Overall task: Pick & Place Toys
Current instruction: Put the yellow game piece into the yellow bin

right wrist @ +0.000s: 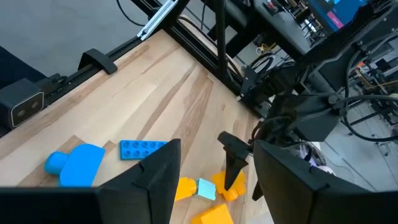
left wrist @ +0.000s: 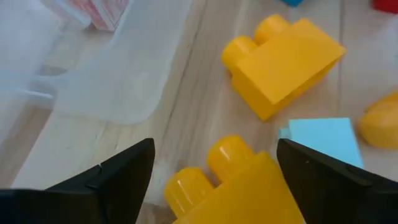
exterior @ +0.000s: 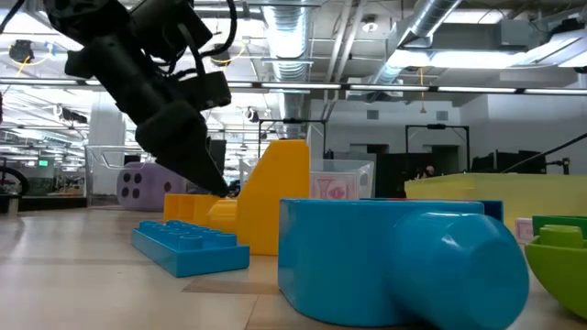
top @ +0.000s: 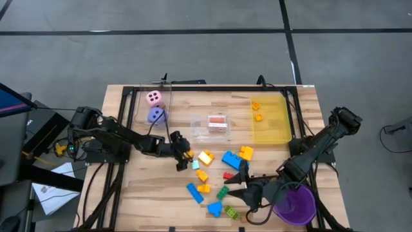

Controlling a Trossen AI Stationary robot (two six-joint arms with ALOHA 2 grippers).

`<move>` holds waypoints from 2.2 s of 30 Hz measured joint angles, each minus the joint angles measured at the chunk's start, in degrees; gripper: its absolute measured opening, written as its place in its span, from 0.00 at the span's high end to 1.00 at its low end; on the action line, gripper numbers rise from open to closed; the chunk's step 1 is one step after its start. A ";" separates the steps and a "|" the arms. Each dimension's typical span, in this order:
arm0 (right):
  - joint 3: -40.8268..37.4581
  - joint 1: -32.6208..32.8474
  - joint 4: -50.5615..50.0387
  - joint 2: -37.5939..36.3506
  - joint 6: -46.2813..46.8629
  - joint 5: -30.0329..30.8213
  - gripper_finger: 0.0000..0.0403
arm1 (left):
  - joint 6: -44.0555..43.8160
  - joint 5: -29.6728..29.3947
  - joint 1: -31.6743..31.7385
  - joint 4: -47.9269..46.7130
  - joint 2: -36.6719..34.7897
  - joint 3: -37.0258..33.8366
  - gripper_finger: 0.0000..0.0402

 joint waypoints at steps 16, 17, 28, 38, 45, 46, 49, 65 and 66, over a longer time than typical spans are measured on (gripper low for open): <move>0.00 0.00 -1.28 -0.02 1.49 0.61 0.51 | -11.20 10.07 1.52 -7.49 -6.24 -2.87 0.25; 0.00 0.00 -1.28 -0.01 1.49 0.61 0.51 | -11.22 9.09 1.52 -7.53 -6.77 -3.21 0.25; 0.00 -0.07 -1.44 -0.02 1.51 0.61 0.51 | 1.92 4.16 -3.72 0.17 -13.12 -4.48 0.24; -0.02 -0.07 -2.69 -0.78 1.94 0.83 0.51 | 19.57 3.28 -6.76 -6.07 -16.41 -4.46 0.22; -0.02 -0.04 -3.27 -2.91 3.84 0.76 0.51 | 26.68 4.93 -5.09 -9.63 -13.16 -4.48 0.19; -0.02 -0.04 -3.60 -3.17 4.34 0.72 0.51 | 27.96 4.98 -4.77 -9.66 -12.67 -4.48 0.18; -0.01 -0.04 -4.01 -3.48 4.92 0.62 0.51 | 29.39 5.71 -3.00 -10.53 -11.41 -4.48 0.18; 0.00 0.00 -6.11 -3.50 6.95 0.59 0.51 | 27.86 13.54 5.07 -12.15 -8.34 -4.35 0.18; -0.02 0.00 -6.26 -3.48 7.10 0.58 0.51 | 27.15 13.75 4.73 -12.04 -8.34 -4.35 0.18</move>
